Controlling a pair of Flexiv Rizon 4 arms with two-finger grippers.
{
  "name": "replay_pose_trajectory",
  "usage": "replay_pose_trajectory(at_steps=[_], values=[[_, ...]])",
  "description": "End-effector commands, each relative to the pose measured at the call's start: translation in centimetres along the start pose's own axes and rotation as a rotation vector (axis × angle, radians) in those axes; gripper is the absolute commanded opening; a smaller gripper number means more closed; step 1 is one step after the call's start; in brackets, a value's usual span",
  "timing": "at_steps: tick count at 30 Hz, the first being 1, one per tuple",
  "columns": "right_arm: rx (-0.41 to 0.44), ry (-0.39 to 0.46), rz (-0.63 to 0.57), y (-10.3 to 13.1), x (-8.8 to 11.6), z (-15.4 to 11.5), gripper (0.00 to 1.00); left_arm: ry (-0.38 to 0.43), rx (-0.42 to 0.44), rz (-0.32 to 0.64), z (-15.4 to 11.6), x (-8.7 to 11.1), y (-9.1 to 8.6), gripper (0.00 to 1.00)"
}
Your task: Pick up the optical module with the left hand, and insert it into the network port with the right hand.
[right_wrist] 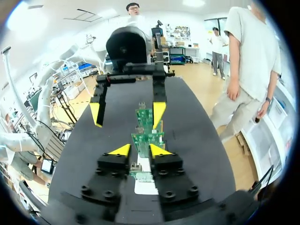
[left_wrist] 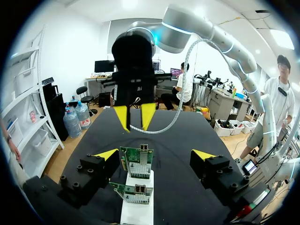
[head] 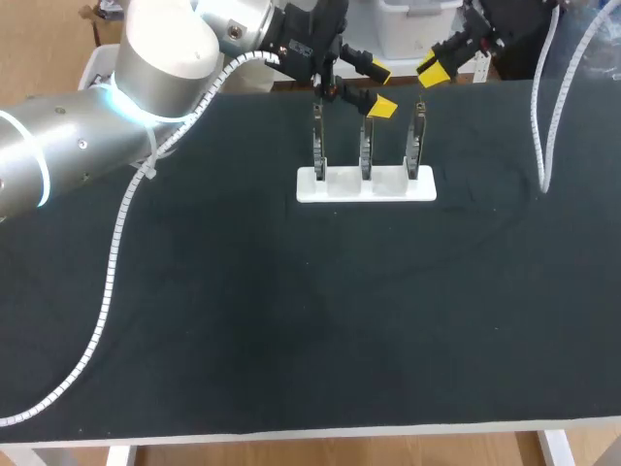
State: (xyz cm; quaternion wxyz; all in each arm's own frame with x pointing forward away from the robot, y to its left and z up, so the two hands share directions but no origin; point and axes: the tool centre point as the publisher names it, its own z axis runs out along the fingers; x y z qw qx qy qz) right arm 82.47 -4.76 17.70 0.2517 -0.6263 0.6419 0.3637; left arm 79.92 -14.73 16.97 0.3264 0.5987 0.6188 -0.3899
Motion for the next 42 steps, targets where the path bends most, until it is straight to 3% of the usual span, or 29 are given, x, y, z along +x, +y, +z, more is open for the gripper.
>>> replay_pose_trajectory(at_steps=[1,2,17,18,19,20,32,33,34,35,42], values=[[0.037,-0.006,-0.010,1.0,-0.8,-0.6,0.71,0.003,0.001,-0.001,0.0,0.0,0.1,1.00],[0.044,-0.011,-0.012,1.1,-1.1,-0.7,1.00,0.003,0.001,-0.001,0.0,0.0,0.1,1.00],[0.104,-0.019,-0.010,1.8,-1.5,-1.6,1.00,0.003,0.001,-0.001,0.0,0.0,0.1,1.00],[0.105,-0.018,-0.009,1.8,-1.5,-1.7,1.00,0.003,0.001,-0.001,0.0,0.0,0.1,0.84],[0.107,-0.018,-0.009,1.9,-1.4,-1.7,1.00,0.003,0.001,-0.001,0.0,0.0,0.1,0.25],[0.110,-0.019,-0.007,1.9,-1.4,-1.7,1.00,0.003,0.001,-0.001,0.0,0.0,0.1,0.00],[0.122,-0.018,-0.004,2.3,-1.2,-1.8,1.00,0.003,0.001,-0.001,0.0,0.0,0.1,0.00],[0.122,-0.017,-0.004,2.4,-1.2,-1.8,1.00,0.003,0.001,-0.001,0.0,0.0,0.1,0.10],[0.122,-0.016,-0.004,2.4,-1.2,-1.8,1.00,0.003,0.001,-0.001,0.0,0.0,0.1,0.92],[0.122,-0.016,-0.004,2.4,-1.2,-1.8,1.00,0.003,0.001,-0.001,0.0,0.0,0.1,1.00],[0.122,-0.016,-0.004,2.4,-1.2,-1.8,1.00,0.003,0.001,-0.001,0.0,0.0,0.1,1.00]])
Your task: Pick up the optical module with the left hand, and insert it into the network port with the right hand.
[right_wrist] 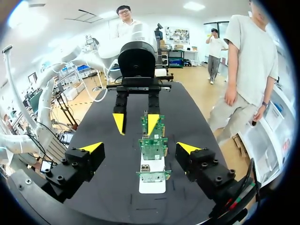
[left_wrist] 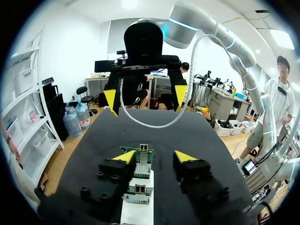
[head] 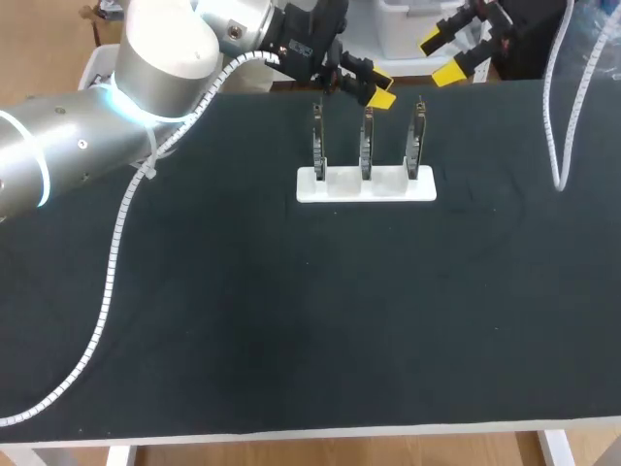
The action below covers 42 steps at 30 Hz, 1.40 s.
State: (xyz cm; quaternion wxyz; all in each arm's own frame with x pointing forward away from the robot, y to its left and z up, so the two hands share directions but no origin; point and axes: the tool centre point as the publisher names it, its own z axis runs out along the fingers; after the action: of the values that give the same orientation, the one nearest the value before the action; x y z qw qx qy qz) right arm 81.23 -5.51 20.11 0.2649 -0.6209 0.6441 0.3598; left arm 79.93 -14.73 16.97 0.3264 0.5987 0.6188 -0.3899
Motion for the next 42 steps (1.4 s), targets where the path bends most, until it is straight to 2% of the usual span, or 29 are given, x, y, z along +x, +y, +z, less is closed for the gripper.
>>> replay_pose_trajectory(at_steps=[1,13,24,28,42], values=[[0.097,-0.001,-0.002,0.7,0.1,0.1,1.00,0.003,0.001,-0.001,0.0,0.0,0.1,1.00],[0.112,-0.032,-0.050,1.1,-1.6,-1.0,1.00,0.004,-0.032,0.055,-1.9,-2.0,0.0,1.00],[0.174,-0.076,-0.052,1.0,-2.7,-2.9,1.00,0.030,-0.184,0.036,-7.4,-1.7,-0.3,1.00],[0.189,-0.065,-0.048,0.9,-2.8,-3.3,1.00,0.031,-0.224,0.026,-8.6,-1.3,-0.5,1.00],[0.204,-0.036,-0.013,0.8,-2.4,-2.9,1.00,0.031,-0.232,0.009,-8.7,-0.9,-0.8,1.00]])
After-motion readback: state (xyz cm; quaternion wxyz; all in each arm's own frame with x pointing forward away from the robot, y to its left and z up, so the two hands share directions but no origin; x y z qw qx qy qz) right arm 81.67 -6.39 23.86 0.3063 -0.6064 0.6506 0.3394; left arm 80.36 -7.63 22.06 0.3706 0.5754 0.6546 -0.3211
